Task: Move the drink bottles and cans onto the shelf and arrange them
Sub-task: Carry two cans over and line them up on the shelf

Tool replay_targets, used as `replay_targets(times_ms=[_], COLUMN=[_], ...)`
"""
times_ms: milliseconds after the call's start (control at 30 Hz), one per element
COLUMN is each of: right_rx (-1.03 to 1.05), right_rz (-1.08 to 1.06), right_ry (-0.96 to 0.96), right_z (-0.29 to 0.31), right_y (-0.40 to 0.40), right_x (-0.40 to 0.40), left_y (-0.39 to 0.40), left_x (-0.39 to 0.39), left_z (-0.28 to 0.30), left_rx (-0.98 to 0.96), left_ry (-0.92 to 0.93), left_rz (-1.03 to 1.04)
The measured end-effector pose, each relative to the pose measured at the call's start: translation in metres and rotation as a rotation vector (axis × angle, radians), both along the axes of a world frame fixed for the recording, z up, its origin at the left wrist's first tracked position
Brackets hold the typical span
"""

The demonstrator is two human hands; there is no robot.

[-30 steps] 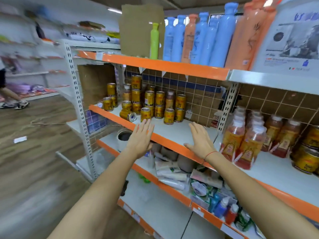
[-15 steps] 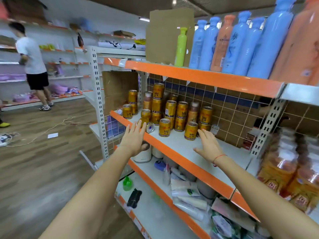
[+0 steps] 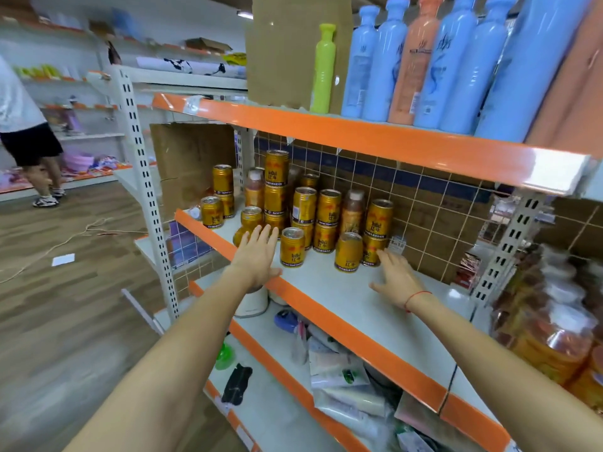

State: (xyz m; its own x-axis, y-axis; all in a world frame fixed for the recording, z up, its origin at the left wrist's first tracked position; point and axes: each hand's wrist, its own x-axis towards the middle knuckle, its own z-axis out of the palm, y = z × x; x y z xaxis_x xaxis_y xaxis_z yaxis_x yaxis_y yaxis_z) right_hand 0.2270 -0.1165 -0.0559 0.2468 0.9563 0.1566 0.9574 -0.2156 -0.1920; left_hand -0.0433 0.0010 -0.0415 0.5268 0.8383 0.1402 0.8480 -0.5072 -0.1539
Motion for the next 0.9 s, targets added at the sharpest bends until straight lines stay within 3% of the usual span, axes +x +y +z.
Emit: replay_targets(times_ms=[467,633,900], right_rx=[0.046,0.077,0.066], right_rz=[-0.062,-0.090,-0.137], right_ry=[0.073,0.081,0.065], right_z=[-0.002,-0.009,-0.011], right_y=[0.076,0.087,0.093], right_x=[-0.011,-0.021,-0.018], left_y=[0.115,0.135,0.146], left_x=[0.032,0.047,0.070], left_z=[-0.011,-0.016,-0.026], left_rx=[-0.149,-0.249,-0.315], left_ry=[-0.135,-0.139,-0.317], left_rz=[-0.196,-0.252,-0.251])
